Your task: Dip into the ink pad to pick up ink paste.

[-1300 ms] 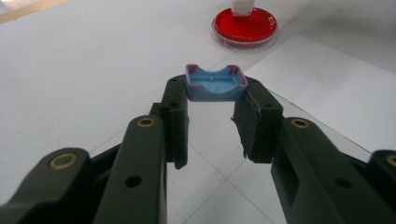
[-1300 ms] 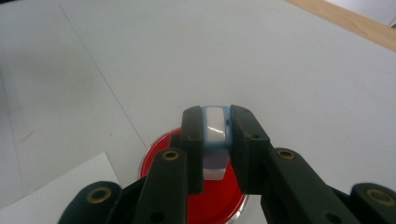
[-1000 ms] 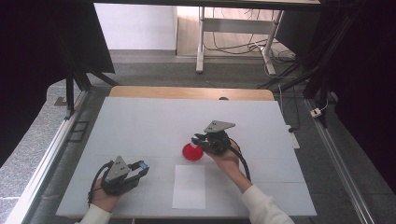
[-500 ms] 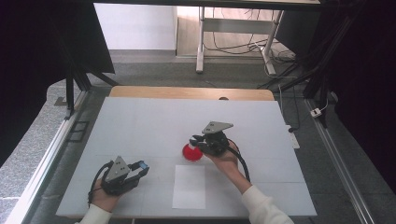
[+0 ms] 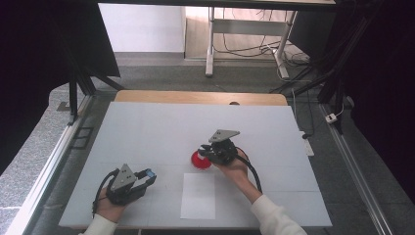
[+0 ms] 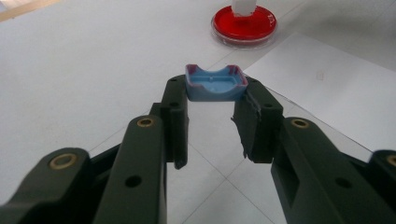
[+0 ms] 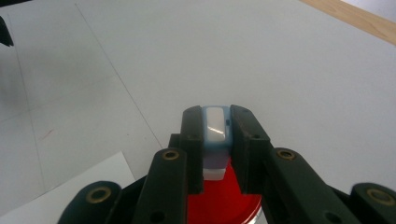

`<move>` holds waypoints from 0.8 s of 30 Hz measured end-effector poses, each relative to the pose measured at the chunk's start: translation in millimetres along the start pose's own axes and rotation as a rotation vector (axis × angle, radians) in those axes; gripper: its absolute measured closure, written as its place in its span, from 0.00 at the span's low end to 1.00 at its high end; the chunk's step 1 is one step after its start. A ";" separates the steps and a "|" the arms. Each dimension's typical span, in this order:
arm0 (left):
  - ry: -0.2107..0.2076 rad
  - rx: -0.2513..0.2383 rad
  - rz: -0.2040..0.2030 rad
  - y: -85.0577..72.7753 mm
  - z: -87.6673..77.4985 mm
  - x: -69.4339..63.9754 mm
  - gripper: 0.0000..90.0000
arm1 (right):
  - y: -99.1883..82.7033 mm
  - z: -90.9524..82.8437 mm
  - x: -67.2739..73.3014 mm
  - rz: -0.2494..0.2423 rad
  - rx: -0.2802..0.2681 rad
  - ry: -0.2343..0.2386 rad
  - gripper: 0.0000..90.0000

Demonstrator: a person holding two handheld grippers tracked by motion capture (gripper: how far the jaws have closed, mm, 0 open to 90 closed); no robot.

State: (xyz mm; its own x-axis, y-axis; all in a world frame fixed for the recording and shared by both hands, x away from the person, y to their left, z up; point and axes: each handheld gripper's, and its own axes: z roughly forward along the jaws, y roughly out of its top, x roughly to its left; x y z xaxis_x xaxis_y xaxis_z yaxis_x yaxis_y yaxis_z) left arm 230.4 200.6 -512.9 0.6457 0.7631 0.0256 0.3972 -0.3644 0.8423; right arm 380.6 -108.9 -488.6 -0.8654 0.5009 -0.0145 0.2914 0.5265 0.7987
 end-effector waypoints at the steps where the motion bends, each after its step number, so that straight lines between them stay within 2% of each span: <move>1: 0.001 0.000 0.000 0.0 0.0 -0.1 0.73 | -0.4 0.8 0.0 -0.001 0.003 0.000 0.84; 6: -0.001 0.000 0.000 -0.1 0.1 0.1 0.73 | -3.0 5.6 0.8 -0.008 0.028 -0.003 0.83; 15: 0.001 0.000 0.001 0.0 -0.3 -0.1 0.73 | -3.2 6.0 1.9 -0.022 0.031 -0.009 0.84; 24: 0.001 -0.002 0.000 0.0 -0.6 -0.2 0.73 | -5.7 8.0 0.9 -0.011 0.039 -0.002 0.84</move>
State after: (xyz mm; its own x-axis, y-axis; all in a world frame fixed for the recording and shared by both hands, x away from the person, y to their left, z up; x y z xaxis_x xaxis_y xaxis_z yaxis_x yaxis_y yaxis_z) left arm 229.9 200.8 -512.6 0.6446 0.7640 0.0262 0.3960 -0.3630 0.8434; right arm 381.4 -106.0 -498.0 -0.8676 0.4966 -0.0244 0.2980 0.5586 0.7741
